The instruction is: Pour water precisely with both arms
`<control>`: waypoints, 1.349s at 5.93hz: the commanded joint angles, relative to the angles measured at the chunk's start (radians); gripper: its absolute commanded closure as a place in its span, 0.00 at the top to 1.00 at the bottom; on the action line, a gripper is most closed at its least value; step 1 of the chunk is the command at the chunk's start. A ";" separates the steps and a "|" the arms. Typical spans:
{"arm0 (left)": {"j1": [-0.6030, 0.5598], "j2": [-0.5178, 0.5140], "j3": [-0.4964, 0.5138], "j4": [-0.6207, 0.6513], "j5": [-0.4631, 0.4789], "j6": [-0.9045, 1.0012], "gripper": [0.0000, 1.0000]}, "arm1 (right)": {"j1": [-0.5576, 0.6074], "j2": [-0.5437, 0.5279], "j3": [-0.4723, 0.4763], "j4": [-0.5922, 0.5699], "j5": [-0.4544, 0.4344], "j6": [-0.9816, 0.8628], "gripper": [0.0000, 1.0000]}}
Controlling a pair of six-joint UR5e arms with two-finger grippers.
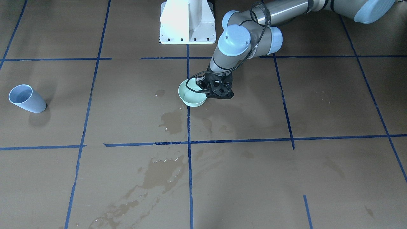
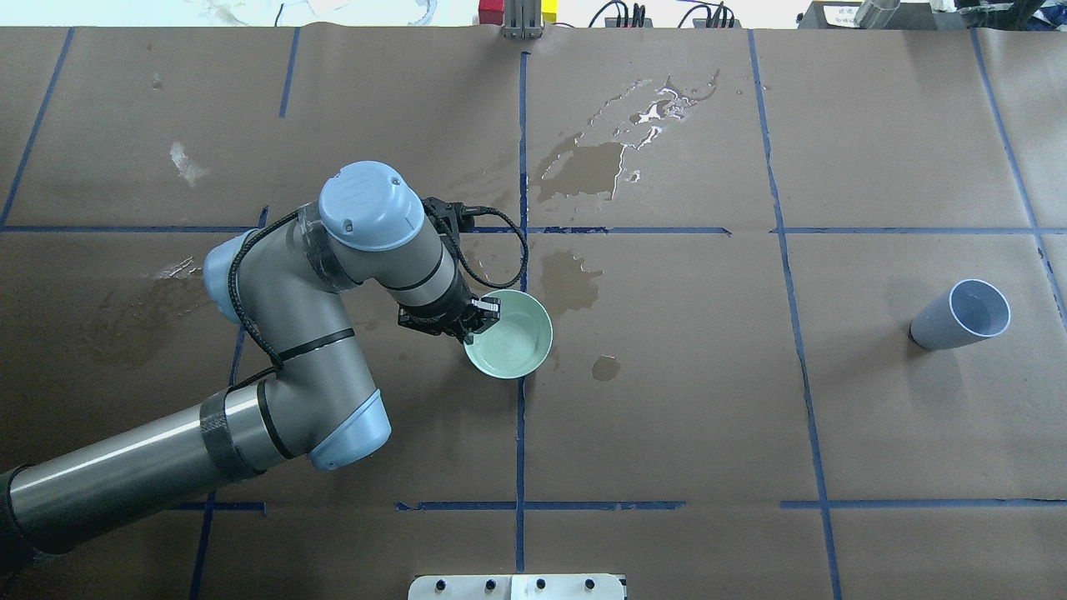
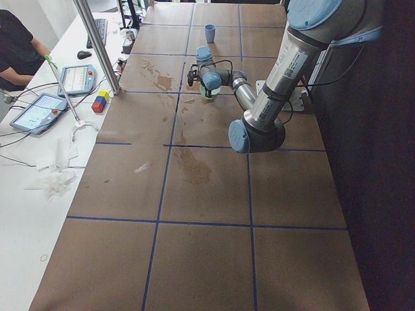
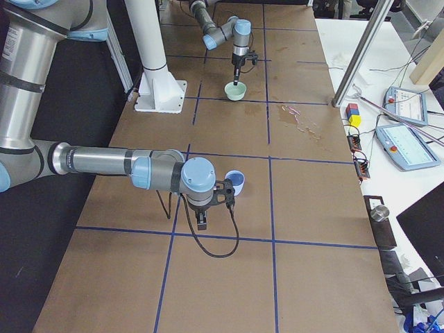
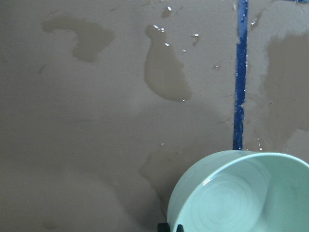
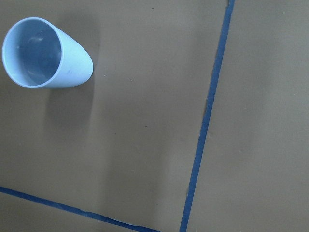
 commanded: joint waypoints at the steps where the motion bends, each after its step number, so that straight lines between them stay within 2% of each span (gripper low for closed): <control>1: 0.006 -0.015 0.019 0.001 0.009 0.001 0.00 | 0.000 0.003 0.001 0.000 0.000 0.000 1.00; 5: 0.027 -0.026 0.038 -0.019 0.039 0.001 0.13 | 0.000 0.003 0.001 0.000 0.000 -0.003 1.00; 6: 0.027 -0.025 0.038 -0.021 0.039 0.001 0.32 | 0.000 0.003 0.001 0.000 0.000 -0.005 1.00; 7: 0.026 -0.025 0.038 -0.078 0.039 -0.001 0.96 | 0.000 0.003 0.003 0.000 0.000 -0.003 1.00; 8: 0.018 -0.020 0.021 -0.132 0.039 -0.042 1.00 | -0.002 0.005 0.007 0.001 0.000 -0.006 1.00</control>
